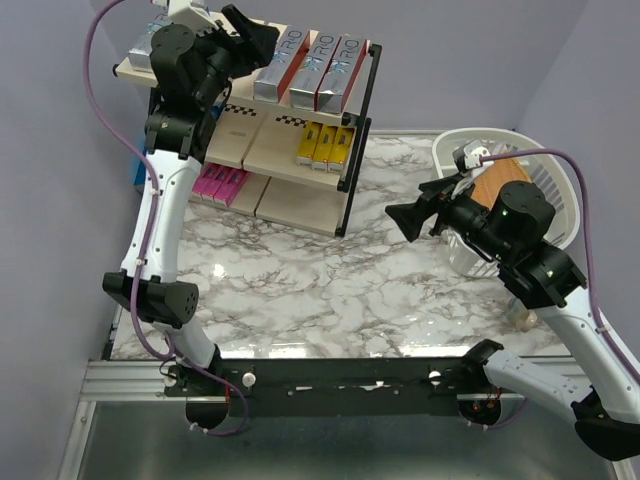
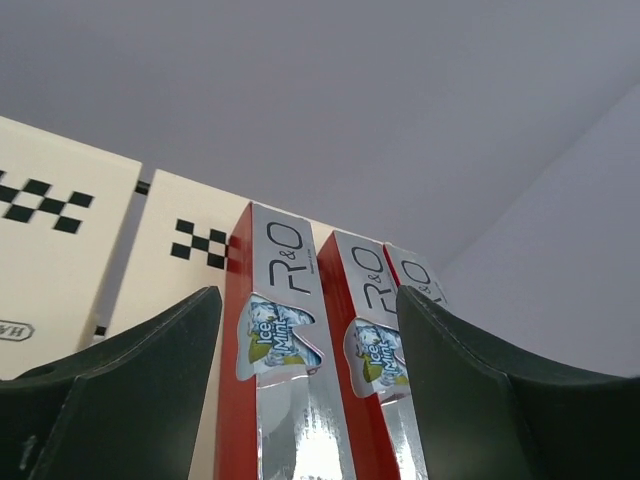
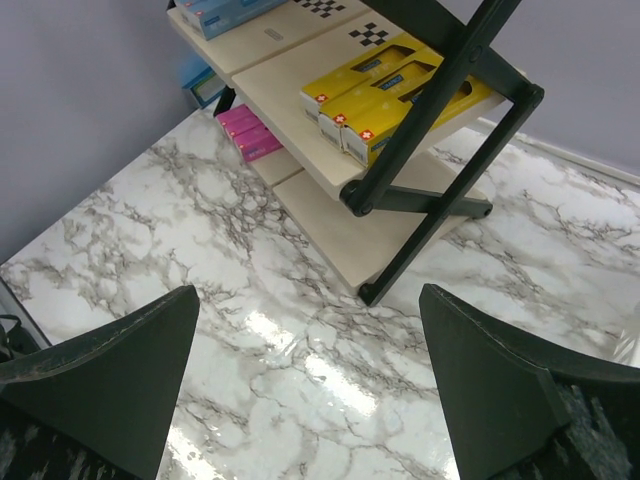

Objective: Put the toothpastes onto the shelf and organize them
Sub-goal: Adjust the toothpaste on the shelf.

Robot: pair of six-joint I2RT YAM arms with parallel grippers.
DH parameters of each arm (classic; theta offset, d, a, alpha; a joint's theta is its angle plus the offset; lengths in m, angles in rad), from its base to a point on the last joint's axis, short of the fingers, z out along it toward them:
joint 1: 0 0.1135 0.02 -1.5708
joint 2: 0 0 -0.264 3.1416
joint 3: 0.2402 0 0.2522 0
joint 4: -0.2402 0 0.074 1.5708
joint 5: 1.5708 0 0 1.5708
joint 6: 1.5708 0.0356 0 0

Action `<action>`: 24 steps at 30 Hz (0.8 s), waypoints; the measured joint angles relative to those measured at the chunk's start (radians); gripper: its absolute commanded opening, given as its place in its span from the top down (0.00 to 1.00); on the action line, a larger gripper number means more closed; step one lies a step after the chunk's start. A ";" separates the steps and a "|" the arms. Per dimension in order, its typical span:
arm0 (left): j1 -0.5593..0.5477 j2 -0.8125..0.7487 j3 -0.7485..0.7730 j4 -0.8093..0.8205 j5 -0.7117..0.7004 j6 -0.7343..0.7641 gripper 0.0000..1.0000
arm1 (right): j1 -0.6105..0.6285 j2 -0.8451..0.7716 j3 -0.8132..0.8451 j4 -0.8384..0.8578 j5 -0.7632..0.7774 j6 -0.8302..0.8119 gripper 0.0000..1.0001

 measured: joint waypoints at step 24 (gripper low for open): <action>0.017 0.145 0.043 0.040 0.202 -0.166 0.32 | -0.001 0.035 0.002 -0.007 0.049 -0.002 0.00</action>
